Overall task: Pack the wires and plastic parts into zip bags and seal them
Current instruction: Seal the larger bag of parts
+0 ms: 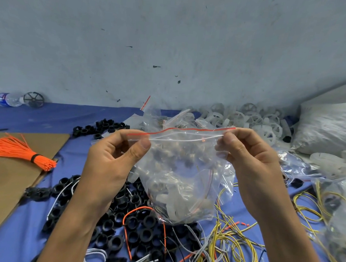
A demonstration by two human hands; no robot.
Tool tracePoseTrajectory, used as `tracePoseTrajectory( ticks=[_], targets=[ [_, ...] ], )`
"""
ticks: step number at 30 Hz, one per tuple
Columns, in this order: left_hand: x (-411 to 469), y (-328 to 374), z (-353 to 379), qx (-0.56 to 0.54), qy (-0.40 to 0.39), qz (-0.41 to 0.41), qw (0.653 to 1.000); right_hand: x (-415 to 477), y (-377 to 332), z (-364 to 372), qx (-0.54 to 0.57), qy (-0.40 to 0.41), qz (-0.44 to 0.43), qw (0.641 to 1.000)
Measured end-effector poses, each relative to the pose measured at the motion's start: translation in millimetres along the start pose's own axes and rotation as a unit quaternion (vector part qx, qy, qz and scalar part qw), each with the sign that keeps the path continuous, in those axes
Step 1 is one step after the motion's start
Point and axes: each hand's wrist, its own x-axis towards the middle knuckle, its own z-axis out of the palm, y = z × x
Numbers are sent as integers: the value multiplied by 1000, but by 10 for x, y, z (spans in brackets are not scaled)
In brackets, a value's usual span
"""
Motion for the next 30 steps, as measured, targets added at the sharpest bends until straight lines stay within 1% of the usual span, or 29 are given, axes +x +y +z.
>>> tracePoseTrajectory(
  ticks=[5,13,17,20,25,30],
  targets=[
    [3,-15,29,-11,10,-11,1000,-11,-23,38,1,-30,1,1000],
    [-10,-26,36,-11,9,5,1000,-22,-44,44,-5,-12,-5,1000],
    [-13,-28,46,-61,-4,-7,998,-32,-53,45,-8,-11,-25,1000],
    [-14,-44,45,-99,-36,-31,994,-33,-49,59,-10,-17,-25,999],
    [-21,-38,58,-92,-34,-38,994,-39,-22,100,20,-36,-4,999],
    [-36,-18,88,-79,-33,-30,996,-58,-31,151,22,-60,-8,998]
  ],
)
